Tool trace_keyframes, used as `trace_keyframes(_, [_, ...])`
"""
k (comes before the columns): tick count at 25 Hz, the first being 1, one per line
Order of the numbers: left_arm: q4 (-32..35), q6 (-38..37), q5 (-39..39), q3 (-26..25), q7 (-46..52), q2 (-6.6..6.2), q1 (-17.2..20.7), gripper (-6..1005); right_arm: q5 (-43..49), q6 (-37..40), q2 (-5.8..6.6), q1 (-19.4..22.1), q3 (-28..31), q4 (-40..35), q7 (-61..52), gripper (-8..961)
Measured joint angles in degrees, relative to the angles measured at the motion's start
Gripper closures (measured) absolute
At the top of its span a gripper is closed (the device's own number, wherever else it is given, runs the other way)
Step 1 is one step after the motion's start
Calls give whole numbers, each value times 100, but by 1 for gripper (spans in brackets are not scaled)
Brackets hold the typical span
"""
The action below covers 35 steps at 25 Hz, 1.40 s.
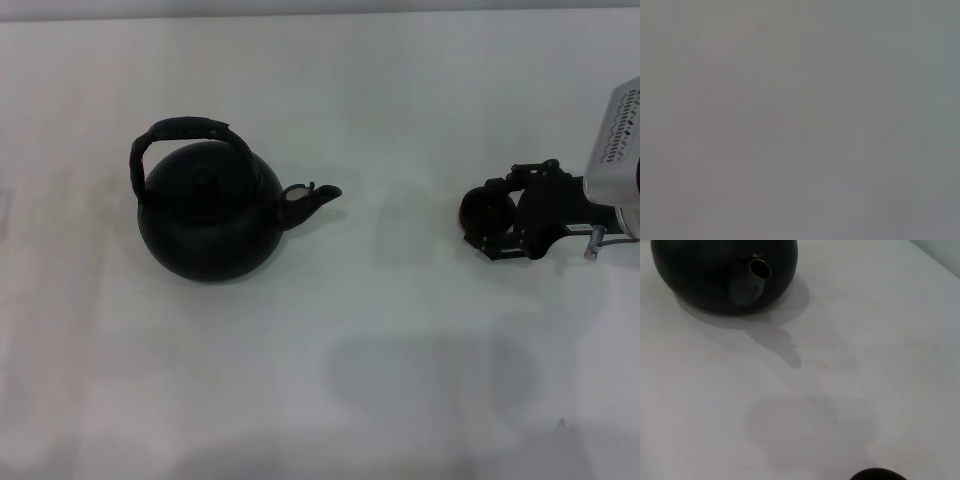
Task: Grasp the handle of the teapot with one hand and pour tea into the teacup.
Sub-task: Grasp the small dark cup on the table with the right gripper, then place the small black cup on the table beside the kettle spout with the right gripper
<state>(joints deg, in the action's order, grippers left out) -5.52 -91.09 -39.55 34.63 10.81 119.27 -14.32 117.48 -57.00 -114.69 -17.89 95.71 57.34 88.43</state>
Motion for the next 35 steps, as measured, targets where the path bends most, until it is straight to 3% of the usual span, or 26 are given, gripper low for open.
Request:
trace_keyframes(13, [-2,13,1,0,0,0,0,318,1,-117,0,-12,3,56,37,216])
trace_keyframes(23, [-1,0,-77,0,-2,3,0,318,-63,-668,-5,-29,-41,747,-417,209])
trace_keyframes(35, [-1,-27,-210,0,1,9,0,318,-66,-145,-33,-336,-1027,1017,-949,201])
